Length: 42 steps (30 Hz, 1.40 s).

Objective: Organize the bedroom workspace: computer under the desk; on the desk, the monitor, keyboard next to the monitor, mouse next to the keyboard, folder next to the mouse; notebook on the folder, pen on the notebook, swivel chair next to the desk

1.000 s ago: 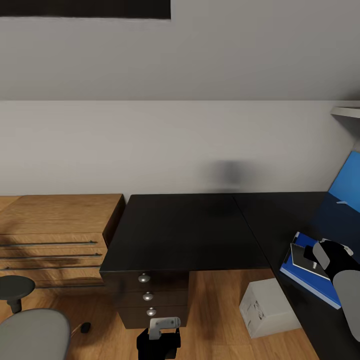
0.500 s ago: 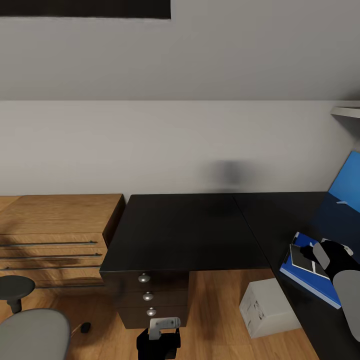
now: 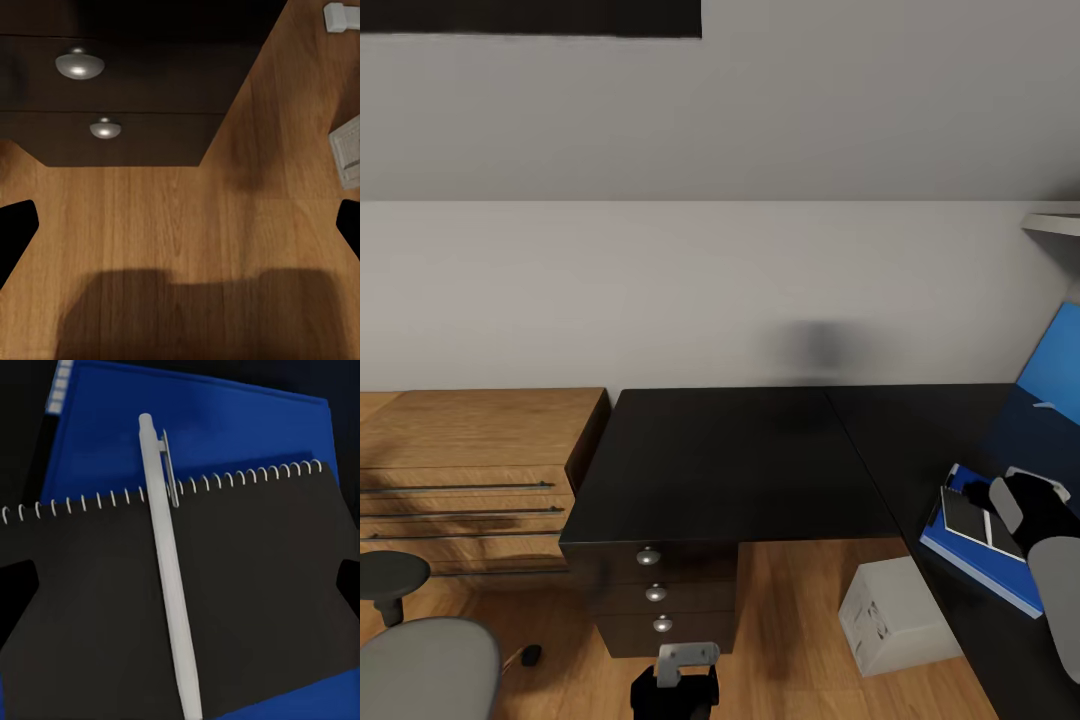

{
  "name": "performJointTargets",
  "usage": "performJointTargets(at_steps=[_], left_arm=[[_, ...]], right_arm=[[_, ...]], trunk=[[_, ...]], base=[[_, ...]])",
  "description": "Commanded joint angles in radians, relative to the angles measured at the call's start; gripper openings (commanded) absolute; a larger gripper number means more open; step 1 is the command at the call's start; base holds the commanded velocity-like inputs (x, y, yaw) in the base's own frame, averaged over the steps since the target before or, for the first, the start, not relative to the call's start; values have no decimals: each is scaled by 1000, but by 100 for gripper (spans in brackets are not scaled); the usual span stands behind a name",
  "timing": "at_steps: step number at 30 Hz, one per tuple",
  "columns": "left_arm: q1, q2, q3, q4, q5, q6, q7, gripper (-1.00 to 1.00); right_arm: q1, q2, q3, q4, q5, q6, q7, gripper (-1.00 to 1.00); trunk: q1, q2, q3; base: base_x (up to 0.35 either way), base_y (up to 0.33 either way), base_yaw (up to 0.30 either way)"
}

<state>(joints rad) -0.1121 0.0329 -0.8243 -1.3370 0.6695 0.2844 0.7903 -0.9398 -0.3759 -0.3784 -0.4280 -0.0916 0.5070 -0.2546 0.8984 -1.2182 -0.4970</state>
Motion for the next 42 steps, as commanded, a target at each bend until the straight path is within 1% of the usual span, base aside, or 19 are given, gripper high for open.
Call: performJointTargets(at_steps=[1,6,8,9,11,13,14,15,17,19,21,23,24,28,30,31,32,36,42], left_arm=[[-1,1,-3,-1,4,4,7,100],[-1,1,-4,9,4,4,6,100],[-2,0,-5,23,3,4,6,100],[-1,-1,-5,27,3,4,6,100],[-1,-2,-5,32,2,4,6,100],[-1,-2,-5,33,2,3,6,100],[-1,-2,-4,34,2,3,6,100],[-1,-2,-4,34,2,3,6,100],[-1,-2,0,36,3,3,6,100],[-1,-1,8,37,4,2,6,100],[-1,-1,11,37,4,1,6,100],[-1,-1,11,37,3,1,6,100],[-1,-1,12,38,3,0,6,100],[-1,0,14,38,2,1,6,100],[-1,1,16,38,4,1,6,100],[-1,0,25,38,3,1,6,100],[-2,0,51,45,3,1,6,100],[-1,-1,67,56,2,1,6,100],[-1,0,72,58,2,1,6,100]], right_arm=[[-1,0,0,-6,-10,4,-6,100],[18,3,-1,-67,-12,10,-5,100],[58,18,-1,-149,-15,16,-5,100],[85,35,-1,-210,-15,25,-5,100],[178,99,-1,-387,-13,73,-8,100],[217,128,-1,-454,-12,91,-9,100],[255,163,-1,-517,-12,104,-10,100],[272,182,0,-544,-11,109,-10,100],[345,300,5,-637,-4,121,-13,100],[365,363,27,-659,25,119,-13,100],[376,399,51,-667,55,116,-14,100],[381,420,65,-670,71,114,-15,100],[387,462,83,-674,92,112,-14,100],[393,477,92,-674,98,111,-14,100],[408,491,120,-665,99,108,-12,100],[411,494,132,-664,99,93,-13,100],[418,495,139,-663,99,72,-14,100],[422,496,141,-662,99,63,-12,100],[424,497,142,-659,99,61,-12,100]], trunk=[[0,-1,-1],[0,-1,-1],[0,-1,-1],[0,-1,-1],[0,-1,-1],[0,-1,-1],[0,-1,-1],[0,-1,-1],[0,-1,-1],[0,-1,-1],[0,-1,-1],[0,-1,-1],[0,-1,-1],[0,-1,-1],[0,-1,-1],[0,-1,-1],[0,-1,-1],[0,-1,-1],[0,-1,2]], base=[[0,0,0],[0,0,0],[0,0,0],[0,0,0],[0,0,0],[0,0,0],[0,0,0],[0,0,0],[0,0,0],[0,0,0],[0,0,0],[0,0,0],[-202,0,0],[-268,0,0],[-334,0,0],[-335,0,0],[-335,0,0],[-335,0,0],[-335,0,0]])
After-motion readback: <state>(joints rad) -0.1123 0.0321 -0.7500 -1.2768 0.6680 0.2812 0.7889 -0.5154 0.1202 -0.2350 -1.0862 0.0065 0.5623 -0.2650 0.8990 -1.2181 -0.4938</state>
